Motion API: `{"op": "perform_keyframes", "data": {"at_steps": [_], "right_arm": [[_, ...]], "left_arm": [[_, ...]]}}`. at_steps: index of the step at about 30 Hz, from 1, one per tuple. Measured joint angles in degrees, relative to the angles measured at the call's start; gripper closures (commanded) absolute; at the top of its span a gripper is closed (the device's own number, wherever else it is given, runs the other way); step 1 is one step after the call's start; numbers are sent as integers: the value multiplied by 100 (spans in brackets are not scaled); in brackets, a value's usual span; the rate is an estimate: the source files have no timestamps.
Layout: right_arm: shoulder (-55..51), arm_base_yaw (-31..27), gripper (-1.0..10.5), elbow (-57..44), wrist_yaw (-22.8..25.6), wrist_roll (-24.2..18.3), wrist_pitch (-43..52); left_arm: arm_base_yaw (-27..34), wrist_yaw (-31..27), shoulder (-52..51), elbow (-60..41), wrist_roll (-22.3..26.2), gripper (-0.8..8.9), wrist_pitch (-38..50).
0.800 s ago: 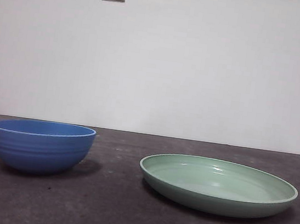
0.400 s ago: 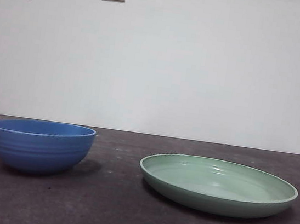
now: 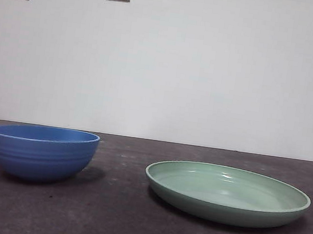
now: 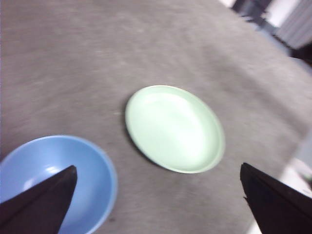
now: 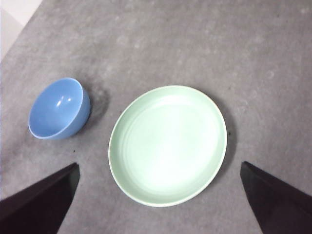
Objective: Pick up the blue bowl, put it on the green plate, put it on desk
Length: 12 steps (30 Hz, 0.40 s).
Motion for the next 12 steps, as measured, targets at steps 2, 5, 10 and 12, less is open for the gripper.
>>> {"op": "perform_keyframes", "data": {"at_steps": [2, 5, 10, 12], "right_arm": [[0, 0, 387, 0, 0, -48, -37], [0, 0, 387, 0, 0, -92, -74], [0, 0, 387, 0, 0, -111, -74], [0, 0, 387, 0, 0, -114, -74]], "left_arm": [[2, -474, 50, 0, -122, 225, -68], [55, -1150, 243, 0, -260, 225, -243], [208, -1266, 765, 0, -382, 225, -358], [260, -1266, 1045, 0, -411, 225, -363]]}}
